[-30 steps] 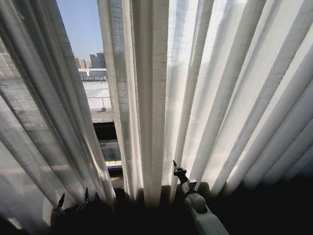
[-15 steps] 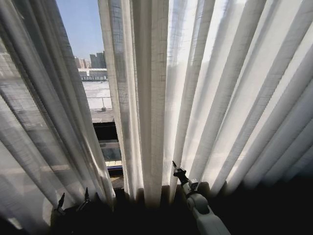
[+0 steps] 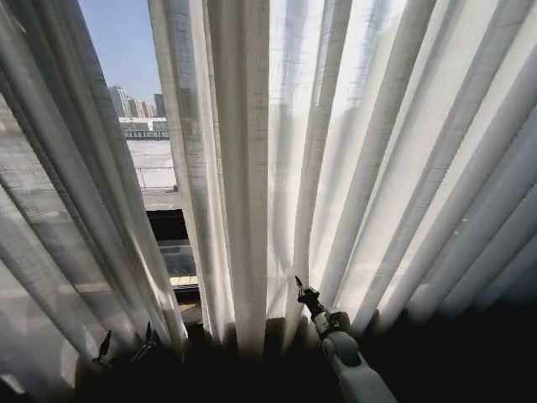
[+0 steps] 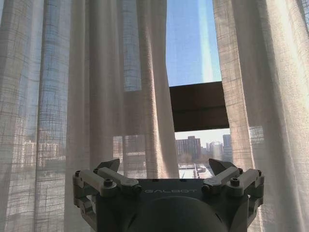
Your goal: Open the curtains by pulling them apart, changing their state from closed to fully open.
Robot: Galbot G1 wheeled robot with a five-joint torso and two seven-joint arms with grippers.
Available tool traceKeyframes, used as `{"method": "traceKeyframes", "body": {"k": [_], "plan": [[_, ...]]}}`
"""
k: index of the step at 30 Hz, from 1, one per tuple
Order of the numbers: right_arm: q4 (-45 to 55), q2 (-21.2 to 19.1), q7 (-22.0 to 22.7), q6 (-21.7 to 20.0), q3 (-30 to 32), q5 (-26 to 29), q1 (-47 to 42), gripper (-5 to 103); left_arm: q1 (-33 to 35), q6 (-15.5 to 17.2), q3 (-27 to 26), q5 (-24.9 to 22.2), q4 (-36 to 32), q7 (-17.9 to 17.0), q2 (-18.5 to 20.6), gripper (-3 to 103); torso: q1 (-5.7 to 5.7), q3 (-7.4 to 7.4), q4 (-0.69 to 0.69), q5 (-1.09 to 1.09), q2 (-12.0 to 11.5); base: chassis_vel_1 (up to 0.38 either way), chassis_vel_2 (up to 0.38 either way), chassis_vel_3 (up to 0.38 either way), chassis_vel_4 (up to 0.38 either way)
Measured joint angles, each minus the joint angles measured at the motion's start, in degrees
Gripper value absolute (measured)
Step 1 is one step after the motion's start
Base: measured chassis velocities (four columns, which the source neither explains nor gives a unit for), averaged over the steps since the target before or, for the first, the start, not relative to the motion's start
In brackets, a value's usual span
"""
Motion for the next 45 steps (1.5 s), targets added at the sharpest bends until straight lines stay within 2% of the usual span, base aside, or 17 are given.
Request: {"method": "traceKeyframes", "body": {"k": [45], "plan": [[-0.82, -0.03, -2.87, 0.1, 0.28, 0.68, 0.83, 0, 0.0, 0.0, 0.0, 0.0, 0.0, 0.0, -0.01, 100, -0.01, 0.0, 0.01, 0.0, 0.0, -0.344, -0.339, 0.346, 0.346]]}}
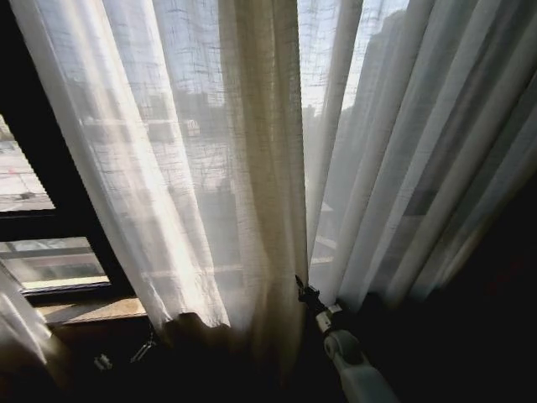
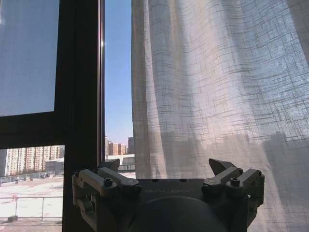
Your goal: Open the curtains by pulling them apart, changing their state from closed to fully open.
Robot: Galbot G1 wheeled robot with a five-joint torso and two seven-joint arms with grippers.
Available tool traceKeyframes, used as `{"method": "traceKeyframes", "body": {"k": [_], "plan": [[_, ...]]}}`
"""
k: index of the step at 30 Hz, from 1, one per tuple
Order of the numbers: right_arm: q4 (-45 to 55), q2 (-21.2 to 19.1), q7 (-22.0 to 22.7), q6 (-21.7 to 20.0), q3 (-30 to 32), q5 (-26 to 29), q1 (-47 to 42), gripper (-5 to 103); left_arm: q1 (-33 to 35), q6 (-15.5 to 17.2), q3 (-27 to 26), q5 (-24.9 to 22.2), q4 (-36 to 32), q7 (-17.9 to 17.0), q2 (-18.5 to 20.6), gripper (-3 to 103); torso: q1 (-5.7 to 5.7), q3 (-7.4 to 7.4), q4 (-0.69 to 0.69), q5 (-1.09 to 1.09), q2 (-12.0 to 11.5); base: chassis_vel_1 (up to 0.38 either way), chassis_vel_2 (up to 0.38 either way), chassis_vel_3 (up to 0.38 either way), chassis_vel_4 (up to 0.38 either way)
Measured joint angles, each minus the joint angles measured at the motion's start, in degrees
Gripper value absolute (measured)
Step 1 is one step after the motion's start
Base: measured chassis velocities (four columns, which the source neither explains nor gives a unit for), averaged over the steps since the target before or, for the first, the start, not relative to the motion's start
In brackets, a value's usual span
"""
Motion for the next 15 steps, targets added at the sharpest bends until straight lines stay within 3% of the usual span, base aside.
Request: {"method": "traceKeyframes", "body": {"k": [15], "plan": [[-0.42, 0.34, -1.07, 0.18, 0.49, -0.16, -0.17, 0, 0.0, 0.0, 0.0, 0.0, 0.0, 0.0, 0.0, 100, 0.01, 0.0, 0.01, -0.03, 0.0, -0.357, -0.355, 0.357, 0.352]]}}
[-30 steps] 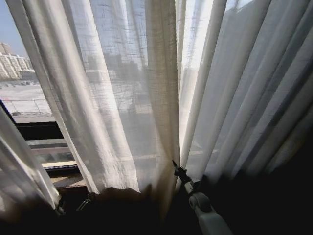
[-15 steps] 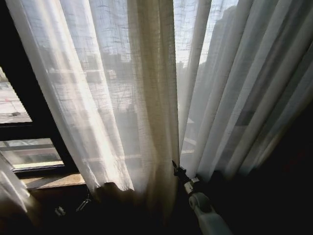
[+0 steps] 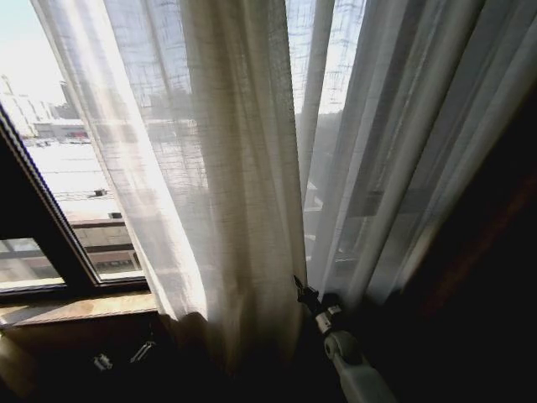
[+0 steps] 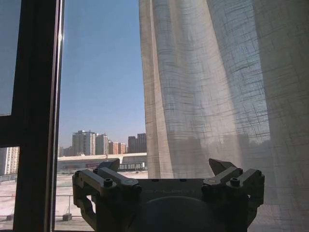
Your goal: Open the curtains by pulling them apart, changing their state from closed to fully open.
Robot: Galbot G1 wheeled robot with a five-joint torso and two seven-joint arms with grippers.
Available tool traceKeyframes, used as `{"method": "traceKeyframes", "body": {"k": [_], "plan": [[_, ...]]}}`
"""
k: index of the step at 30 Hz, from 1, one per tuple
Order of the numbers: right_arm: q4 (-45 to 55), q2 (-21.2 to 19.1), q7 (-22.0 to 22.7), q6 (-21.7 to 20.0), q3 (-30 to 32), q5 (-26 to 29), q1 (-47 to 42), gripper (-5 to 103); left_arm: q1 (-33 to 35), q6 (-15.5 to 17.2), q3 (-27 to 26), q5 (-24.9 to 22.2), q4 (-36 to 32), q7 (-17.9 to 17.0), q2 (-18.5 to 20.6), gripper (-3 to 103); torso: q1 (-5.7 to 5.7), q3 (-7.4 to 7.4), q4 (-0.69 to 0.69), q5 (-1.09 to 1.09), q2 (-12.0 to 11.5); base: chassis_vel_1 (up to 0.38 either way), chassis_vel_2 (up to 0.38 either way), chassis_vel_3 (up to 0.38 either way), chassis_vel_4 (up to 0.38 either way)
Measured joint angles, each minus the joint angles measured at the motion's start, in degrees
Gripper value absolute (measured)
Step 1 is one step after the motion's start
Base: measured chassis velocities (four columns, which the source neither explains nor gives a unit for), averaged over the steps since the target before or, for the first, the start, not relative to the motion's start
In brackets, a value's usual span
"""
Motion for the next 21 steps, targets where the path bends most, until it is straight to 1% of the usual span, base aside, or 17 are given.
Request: {"method": "traceKeyframes", "body": {"k": [3, 11, 16, 19, 21], "plan": [[-0.02, -0.16, -0.34, 0.19, 0.52, 0.0, -0.29, 0, 0.0, 0.0, 0.0, 0.0, 0.0, 0.0, 0.0, 100, 0.0, 0.0, 0.0, 0.04, 0.0, -0.357, -0.35, 0.35, 0.343], [0.04, -0.41, -0.52, 0.25, 0.76, 0.12, -0.46, 0, 0.0, 0.0, 0.0, 0.0, 0.0, 0.0, 0.0, 100, -0.01, 0.0, -0.01, 0.03, 0.0, -0.372, -0.358, 0.361, 0.356], [0.01, -0.17, -0.47, 1.45, 0.3, 0.74, -0.38, 0, 0.0, 0.0, 0.0, 0.0, 0.0, 0.0, 0.0, 100, 0.0, 0.01, -0.01, 0.02, -0.01, -0.344, -0.367, 0.339, 0.365], [0.06, -0.08, -0.12, 1.48, 0.22, 0.31, -0.38, 0, 0.0, 0.0, 0.0, 0.0, 0.0, 0.0, -0.01, 100, 0.0, 0.0, -0.01, 0.06, 0.0, -0.279, -0.266, 0.298, 0.304], [0.06, -0.06, 0.64, 1.5, 0.2, -0.29, -0.31, 0, 0.0, 0.0, 0.01, 0.0, 0.0, 0.01, -0.01, 100, -0.01, 0.0, -0.02, 0.04, 0.0, -0.248, -0.218, 0.25, 0.191]]}}
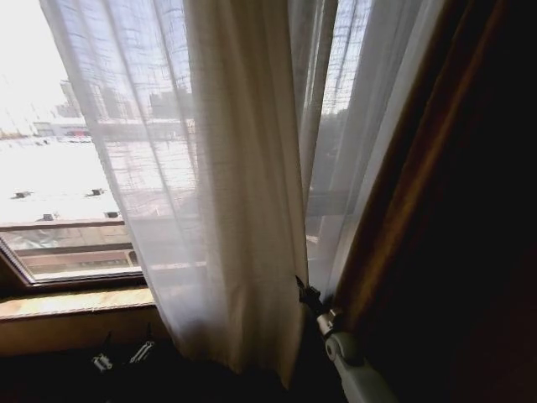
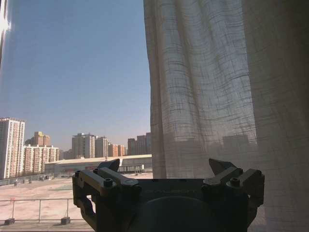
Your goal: Open the curtains by pulling them apart, changing their state from closed to fully open.
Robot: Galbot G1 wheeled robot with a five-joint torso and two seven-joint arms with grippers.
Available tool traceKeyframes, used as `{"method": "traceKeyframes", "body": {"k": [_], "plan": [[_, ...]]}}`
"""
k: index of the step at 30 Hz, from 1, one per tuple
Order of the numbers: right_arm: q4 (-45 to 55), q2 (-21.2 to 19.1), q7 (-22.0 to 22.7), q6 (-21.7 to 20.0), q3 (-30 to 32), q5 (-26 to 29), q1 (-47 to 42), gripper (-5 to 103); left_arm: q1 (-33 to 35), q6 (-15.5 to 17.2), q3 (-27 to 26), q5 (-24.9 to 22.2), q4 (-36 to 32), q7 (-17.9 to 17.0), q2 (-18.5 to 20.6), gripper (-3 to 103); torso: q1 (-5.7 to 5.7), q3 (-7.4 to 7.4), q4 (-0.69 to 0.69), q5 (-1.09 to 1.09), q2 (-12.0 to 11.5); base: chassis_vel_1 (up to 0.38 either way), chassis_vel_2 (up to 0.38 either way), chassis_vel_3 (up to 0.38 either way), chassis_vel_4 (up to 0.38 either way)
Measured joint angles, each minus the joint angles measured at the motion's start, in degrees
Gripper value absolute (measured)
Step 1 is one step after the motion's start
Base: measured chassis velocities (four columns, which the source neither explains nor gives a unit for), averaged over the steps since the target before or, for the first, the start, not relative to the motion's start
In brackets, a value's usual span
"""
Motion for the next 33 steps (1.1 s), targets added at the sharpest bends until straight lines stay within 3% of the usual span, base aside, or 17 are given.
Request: {"method": "traceKeyframes", "body": {"k": [12, 16, 22, 27, 33], "plan": [[-2.38, -0.39, 5.07, -0.23, -0.18, -3.01, 2.26, 0, 0.0, 0.0, -0.04, 0.0, 0.01, 0.0, 0.03, 100, 0.0, 0.0, 0.02, -0.03, 0.0, -0.03, -0.04, 0.026, 0.025], [-4.97, -1.05, 12.7, -3.84, 1.0, -4.03, 4.8, 0, 0.0, 0.0, -0.04, 0.0, 0.01, -0.01, 0.02, 100, 0.01, 0.0, 0.02, -0.02, 0.0, 0.02, 0.027, -0.013, -0.018], [-7.22, -2.52, 20.3, -6.06, 3.68, -3.23, 6.76, 0, 0.0, 0.0, -0.01, 0.0, 0.0, 0.0, 0.01, 100, 0.01, 0.0, 0.01, 0.0, 0.0, 0.0, 0.0, 0.0, 0.0], [-6.9, -3.87, 25.13, -6.87, 5.29, -3.18, 6.63, 0, 0.0, 0.0, -0.01, 0.0, 0.01, 0.0, 0.01, 100, 0.0, 0.0, 0.01, -0.01, 0.0, 0.0, 0.0, 0.0, 0.0], [-5.36, -4.22, 27.44, -7.38, 5.65, -3.33, 5.66, 0, 0.0, 0.0, -0.01, 0.0, 0.01, -0.01, 0.01, 100, 0.01, 0.01, 0.0, 0.01, 0.0, 0.0, 0.0, 0.0, 0.0]]}}
